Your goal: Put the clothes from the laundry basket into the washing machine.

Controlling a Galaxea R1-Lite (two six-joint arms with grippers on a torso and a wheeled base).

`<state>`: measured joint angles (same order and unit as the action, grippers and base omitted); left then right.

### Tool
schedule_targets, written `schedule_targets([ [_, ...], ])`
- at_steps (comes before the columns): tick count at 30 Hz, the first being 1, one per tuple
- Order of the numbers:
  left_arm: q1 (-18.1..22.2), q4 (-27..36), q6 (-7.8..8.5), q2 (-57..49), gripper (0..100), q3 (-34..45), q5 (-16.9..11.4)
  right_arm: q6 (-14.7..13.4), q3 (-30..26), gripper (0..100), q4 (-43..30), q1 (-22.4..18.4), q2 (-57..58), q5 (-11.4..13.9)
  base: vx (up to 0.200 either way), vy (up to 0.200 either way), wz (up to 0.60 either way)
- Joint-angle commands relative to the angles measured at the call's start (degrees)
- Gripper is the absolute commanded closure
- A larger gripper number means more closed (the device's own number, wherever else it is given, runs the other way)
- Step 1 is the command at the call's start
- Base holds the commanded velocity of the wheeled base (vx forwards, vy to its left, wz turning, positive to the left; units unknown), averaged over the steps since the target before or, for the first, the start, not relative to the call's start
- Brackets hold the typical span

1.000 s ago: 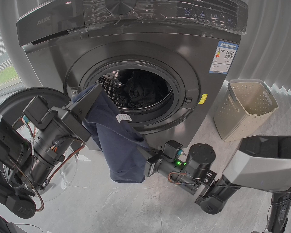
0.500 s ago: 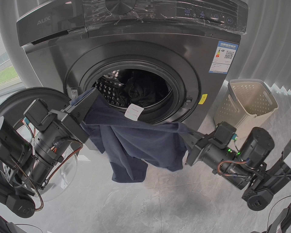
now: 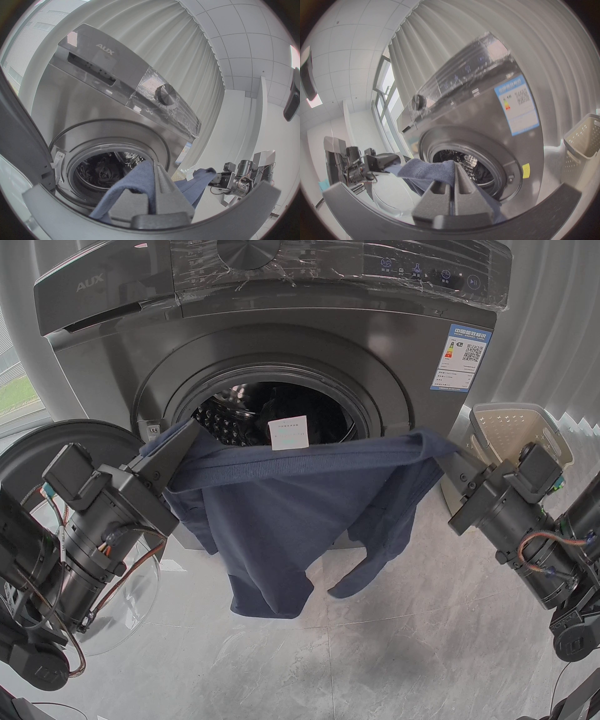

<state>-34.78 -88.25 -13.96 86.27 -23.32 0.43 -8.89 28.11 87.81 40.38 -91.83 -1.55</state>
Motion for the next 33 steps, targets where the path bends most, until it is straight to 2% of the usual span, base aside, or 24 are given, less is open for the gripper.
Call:
schedule_targets([
  [1, -0.5, 0.4, 0.07, -2.9, 100, -0.9, -0.2, 0.0, 1.9, 100, 0.1, 0.1, 2.6, 0.0, 0.0, 0.0, 0.0],
  [7, -0.7, 1.8, 0.42, -5.0, 100, -2.1, -0.6, 0.1, 4.4, 100, 0.2, 0.3, 3.3, 0.0, 0.0, 0.0, 0.0],
  [16, -1.3, 1.9, 0.51, -4.3, 100, -1.7, -0.6, 0.0, 3.2, 100, 0.2, 0.2, 3.1, 0.0, 0.0, 0.0, 0.0],
  [19, -2.0, 1.9, 0.51, -3.9, 100, -1.4, -0.7, -0.1, 2.2, 100, 0.2, 0.2, 2.9, 0.0, 0.0, 0.0, 0.0],
  [21, -4.8, 2.0, 0.51, -1.6, 100, -1.7, -0.7, -0.3, 1.1, 100, 0.1, 0.1, 2.8, 0.0, 0.0, 0.0, 0.0],
  [24, -5.8, 2.0, 0.95, 0.8, 100, -3.9, -1.8, -0.4, 0.1, 100, 0.1, 0.1, 1.7, 0.1, 0.0, 0.0, 0.0],
  [26, -5.8, 1.8, 1.57, 1.8, 100, -5.2, -3.9, -0.4, -1.2, 100, 0.5, 0.2, -0.7, 0.1, 0.0, 0.0, 0.0],
  [30, -5.8, 1.3, 1.48, 3.1, 100, -6.6, -4.3, -0.5, -3.0, 100, 0.0, 0.6, -3.5, 0.7, 0.0, 0.0, 0.0],
  [31, -5.8, 1.2, 1.48, 3.2, 100, -7.0, -4.3, -0.5, -3.4, 0, 0.1, 1.2, -5.0, 0.8, 0.0, 0.0, 0.0],
  [33, -5.8, 1.4, 1.48, 2.8, 100, -7.5, -4.3, -0.4, -4.2, 0, 0.1, 2.7, -8.7, 0.8, 0.0, 0.0, 0.0],
])
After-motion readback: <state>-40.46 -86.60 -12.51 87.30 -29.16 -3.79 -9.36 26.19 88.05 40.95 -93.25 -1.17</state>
